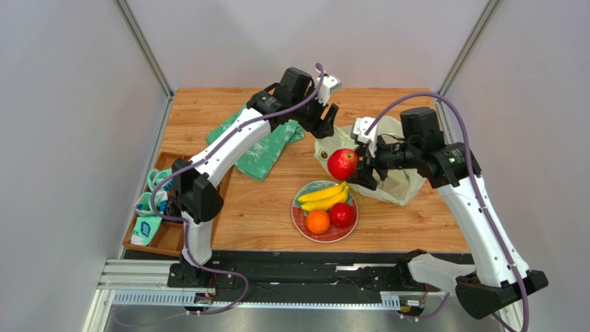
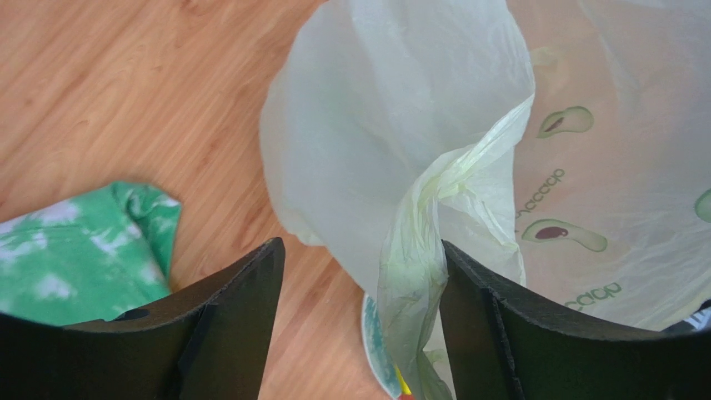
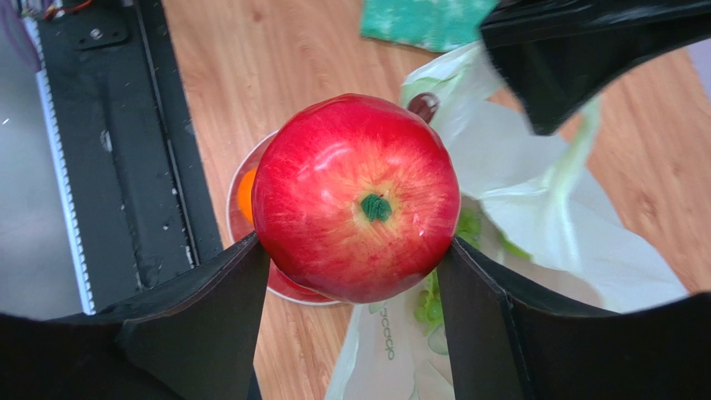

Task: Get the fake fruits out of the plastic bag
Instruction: Take out the fake fruit from the plastic bag, then place the fake fruit on the plate.

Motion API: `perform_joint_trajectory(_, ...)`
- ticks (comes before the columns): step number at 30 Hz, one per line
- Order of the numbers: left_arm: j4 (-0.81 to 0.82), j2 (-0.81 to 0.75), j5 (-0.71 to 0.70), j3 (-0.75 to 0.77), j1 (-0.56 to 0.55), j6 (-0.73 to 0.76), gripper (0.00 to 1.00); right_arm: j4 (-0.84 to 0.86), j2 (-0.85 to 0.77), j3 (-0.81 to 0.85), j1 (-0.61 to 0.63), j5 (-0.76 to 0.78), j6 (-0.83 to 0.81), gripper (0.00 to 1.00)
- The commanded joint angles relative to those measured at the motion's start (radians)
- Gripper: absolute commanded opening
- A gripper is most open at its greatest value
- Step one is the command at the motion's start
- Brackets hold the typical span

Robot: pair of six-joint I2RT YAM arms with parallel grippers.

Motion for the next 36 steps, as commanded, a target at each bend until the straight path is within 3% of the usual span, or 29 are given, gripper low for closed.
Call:
perform_joint_trajectory(1,-0.002,-0.166,-0.035,-0.025,0.057,0.035,0.76,-0.042,0.088,0.007,0.109,0.006,-0.076,0.56)
perform_joint_trajectory(6,-0.011,-0.322,-0.084,-0.131,0.126,0.072,0.77,-0.028,0.191,0.011,0.284,0.055,-0.171,0.56)
perform_joint_trajectory(14,-0.016,-0.494,-0.110,-0.302,0.181,0.117,0.77,-0.065,0.433,0.033,0.375,0.104,-0.305,0.55)
perform_joint_trajectory(21,-0.013,-0.544,-0.090,-0.360,0.198,0.106,0.77,-0.131,0.593,0.099,0.467,0.135,-0.366,0.55)
perform_joint_trajectory(36,-0.005,-0.564,-0.055,-0.391,0.206,0.085,0.77,-0.031,0.653,-0.001,0.550,0.245,-0.297,0.58)
